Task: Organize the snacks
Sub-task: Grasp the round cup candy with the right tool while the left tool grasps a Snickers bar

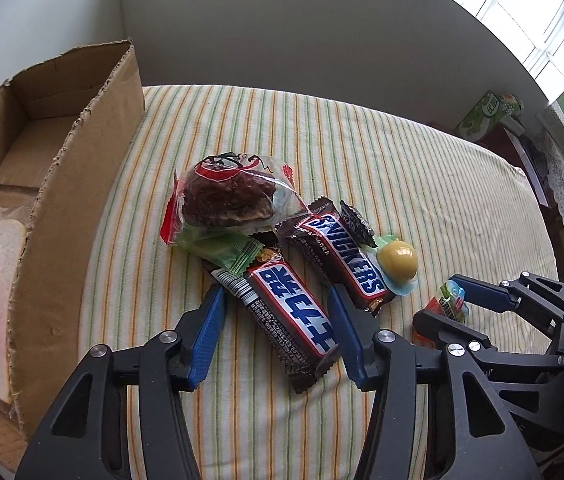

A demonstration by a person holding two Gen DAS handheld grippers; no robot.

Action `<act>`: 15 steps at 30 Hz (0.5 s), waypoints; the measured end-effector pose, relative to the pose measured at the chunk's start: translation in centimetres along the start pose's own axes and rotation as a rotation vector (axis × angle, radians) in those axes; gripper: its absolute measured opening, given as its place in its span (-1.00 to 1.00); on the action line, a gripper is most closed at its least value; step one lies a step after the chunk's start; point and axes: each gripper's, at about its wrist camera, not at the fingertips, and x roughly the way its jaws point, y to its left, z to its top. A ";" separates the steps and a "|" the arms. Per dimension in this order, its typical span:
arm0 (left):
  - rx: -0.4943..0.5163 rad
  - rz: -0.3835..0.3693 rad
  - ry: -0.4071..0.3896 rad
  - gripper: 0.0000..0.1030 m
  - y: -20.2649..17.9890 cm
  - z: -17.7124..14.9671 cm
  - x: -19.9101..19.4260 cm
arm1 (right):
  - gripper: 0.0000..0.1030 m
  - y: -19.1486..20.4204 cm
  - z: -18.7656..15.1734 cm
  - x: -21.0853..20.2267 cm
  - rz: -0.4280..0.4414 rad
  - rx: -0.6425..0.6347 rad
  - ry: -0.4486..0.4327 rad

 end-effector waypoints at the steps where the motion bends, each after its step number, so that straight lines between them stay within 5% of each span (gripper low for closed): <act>1: 0.003 -0.001 0.000 -0.09 0.0 0.0 0.0 | -0.20 0.2 0.0 0.0 -0.010 -0.011 0.000; 15: 0.052 0.001 -0.021 -0.35 0.8 -1.8 -1.5 | -0.34 1.0 -0.7 -0.5 -0.020 -0.042 -0.018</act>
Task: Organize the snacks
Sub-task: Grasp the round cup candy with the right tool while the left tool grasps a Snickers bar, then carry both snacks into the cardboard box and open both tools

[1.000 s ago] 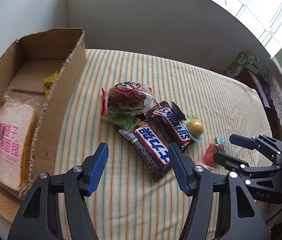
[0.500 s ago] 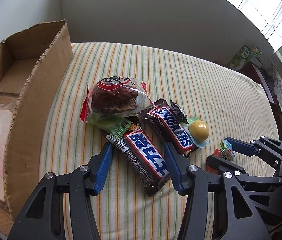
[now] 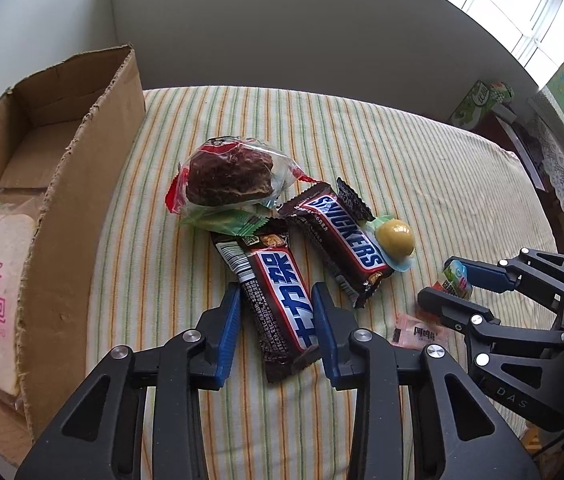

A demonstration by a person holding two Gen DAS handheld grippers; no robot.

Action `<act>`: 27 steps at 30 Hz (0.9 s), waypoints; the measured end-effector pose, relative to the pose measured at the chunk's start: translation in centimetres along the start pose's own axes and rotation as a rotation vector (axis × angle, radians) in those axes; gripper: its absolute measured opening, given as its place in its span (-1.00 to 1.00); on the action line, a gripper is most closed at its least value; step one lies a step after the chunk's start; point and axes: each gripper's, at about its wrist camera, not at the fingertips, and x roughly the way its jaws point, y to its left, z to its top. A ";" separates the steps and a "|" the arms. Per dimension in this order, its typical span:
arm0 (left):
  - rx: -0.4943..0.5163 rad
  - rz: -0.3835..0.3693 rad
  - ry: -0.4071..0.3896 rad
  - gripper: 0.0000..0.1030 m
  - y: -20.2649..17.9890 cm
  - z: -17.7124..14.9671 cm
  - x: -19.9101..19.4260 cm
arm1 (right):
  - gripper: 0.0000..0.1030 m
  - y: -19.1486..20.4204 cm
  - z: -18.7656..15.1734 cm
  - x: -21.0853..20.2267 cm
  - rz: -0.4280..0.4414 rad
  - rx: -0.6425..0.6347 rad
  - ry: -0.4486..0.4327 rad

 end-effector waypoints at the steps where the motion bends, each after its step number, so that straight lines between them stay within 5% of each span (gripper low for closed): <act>1: -0.001 -0.004 -0.003 -0.35 0.1 -0.3 -0.2 | -0.35 0.0 -0.2 -0.2 0.000 -0.002 -0.003; 17: -0.014 -0.030 -0.045 -0.42 0.6 -1.2 -2.5 | -0.38 -1.2 -1.9 -3.3 0.004 0.029 -0.055; 27: -0.022 -0.055 -0.087 -0.43 2.0 -2.0 -5.7 | -0.38 -0.2 -0.2 -6.4 0.038 0.017 -0.133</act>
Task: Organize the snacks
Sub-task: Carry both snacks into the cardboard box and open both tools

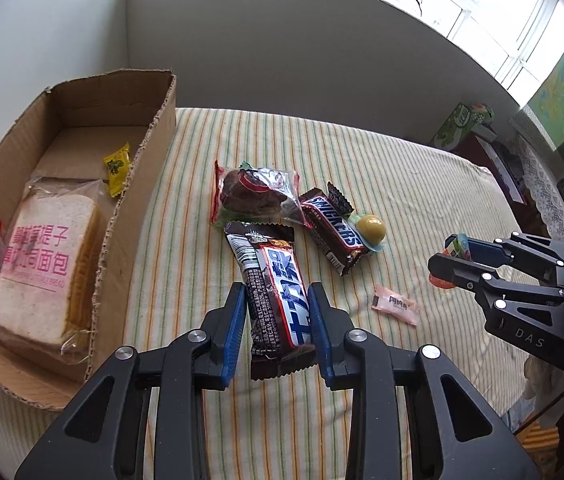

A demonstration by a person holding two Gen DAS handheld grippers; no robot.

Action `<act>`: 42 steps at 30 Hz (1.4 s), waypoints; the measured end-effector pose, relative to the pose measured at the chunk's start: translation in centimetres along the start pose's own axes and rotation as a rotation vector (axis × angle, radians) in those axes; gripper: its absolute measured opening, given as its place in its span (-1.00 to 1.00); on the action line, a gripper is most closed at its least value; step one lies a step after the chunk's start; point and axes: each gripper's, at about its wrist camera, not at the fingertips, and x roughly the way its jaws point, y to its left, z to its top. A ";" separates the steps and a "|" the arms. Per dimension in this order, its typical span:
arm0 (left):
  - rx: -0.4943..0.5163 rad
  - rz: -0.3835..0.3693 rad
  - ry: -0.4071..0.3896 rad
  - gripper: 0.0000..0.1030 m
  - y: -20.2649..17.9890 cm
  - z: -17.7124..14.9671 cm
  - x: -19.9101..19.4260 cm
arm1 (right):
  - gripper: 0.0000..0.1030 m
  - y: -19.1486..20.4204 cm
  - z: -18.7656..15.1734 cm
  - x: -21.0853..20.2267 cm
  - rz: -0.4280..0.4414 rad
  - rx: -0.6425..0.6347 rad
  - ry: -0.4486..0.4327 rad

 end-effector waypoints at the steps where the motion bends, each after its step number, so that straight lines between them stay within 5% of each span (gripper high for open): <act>1: -0.001 0.002 -0.008 -0.42 0.1 0.0 -0.4 | -0.38 0.4 0.4 -0.2 0.004 -0.003 -0.008; 19: -0.072 0.085 -0.114 -0.43 7.8 1.5 -5.7 | -0.38 10.5 10.3 2.1 0.100 -0.133 -0.082; 42: -0.180 0.131 -0.083 -0.42 16.0 5.3 -2.9 | -0.33 16.4 18.8 10.6 0.158 -0.168 -0.027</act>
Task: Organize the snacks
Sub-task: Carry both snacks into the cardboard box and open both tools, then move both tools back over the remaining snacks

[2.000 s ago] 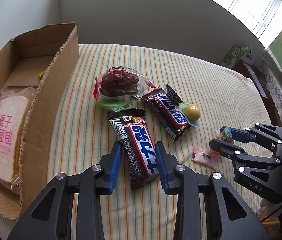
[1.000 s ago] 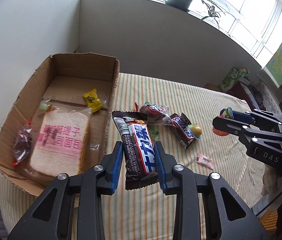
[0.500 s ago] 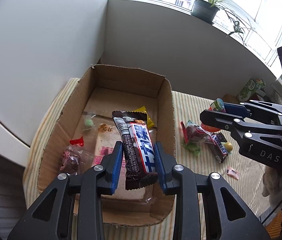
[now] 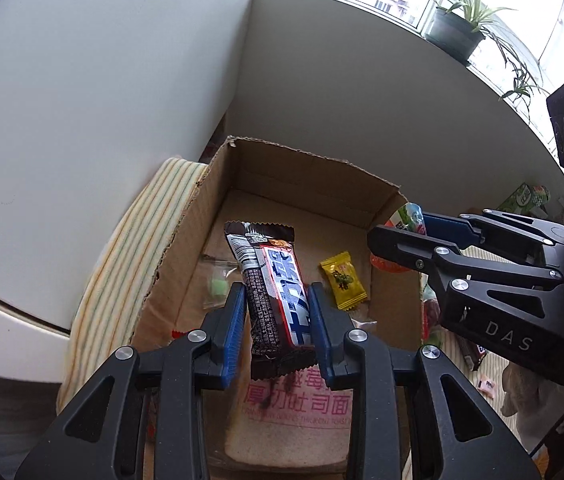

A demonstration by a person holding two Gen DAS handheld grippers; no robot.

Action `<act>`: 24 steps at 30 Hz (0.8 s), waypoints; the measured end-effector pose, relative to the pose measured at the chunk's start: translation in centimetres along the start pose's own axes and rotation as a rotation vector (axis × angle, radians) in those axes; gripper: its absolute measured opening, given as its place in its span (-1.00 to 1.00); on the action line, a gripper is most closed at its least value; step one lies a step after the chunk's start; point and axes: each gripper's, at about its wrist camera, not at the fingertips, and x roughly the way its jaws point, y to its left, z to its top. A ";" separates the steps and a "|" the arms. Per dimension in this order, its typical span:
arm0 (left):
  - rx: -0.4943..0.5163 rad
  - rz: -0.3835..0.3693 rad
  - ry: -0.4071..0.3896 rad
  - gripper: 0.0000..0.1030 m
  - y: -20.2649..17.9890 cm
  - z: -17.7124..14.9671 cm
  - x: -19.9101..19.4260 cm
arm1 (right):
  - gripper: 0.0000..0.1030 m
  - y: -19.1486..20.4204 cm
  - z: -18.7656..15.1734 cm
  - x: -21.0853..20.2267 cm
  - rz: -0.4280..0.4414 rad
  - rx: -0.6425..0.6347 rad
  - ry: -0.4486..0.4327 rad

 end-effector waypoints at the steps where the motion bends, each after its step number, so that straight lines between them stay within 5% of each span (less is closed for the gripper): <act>1: -0.002 -0.001 0.003 -0.42 0.2 0.0 0.2 | -0.31 -0.1 0.0 0.1 0.003 -0.001 -0.001; 3: -0.003 -0.009 0.011 -0.42 0.5 -0.1 0.5 | -0.22 0.0 0.1 0.1 0.000 -0.007 -0.004; 5: -0.009 -0.002 0.016 -0.39 0.8 -0.1 0.7 | 0.24 -0.2 0.1 -0.1 -0.016 -0.002 -0.022; 7: -0.019 -0.002 0.016 -0.22 1.0 0.3 0.8 | 0.44 -0.5 0.1 -0.6 -0.015 0.011 -0.042; 10: -0.035 -0.002 0.005 0.09 1.3 0.3 0.6 | 0.45 -0.8 0.0 -1.3 -0.024 0.016 -0.048; 24: -0.008 -0.016 -0.026 0.09 -0.8 -1.1 -2.6 | 0.59 -3.2 -2.9 -7.7 -0.064 0.040 -0.093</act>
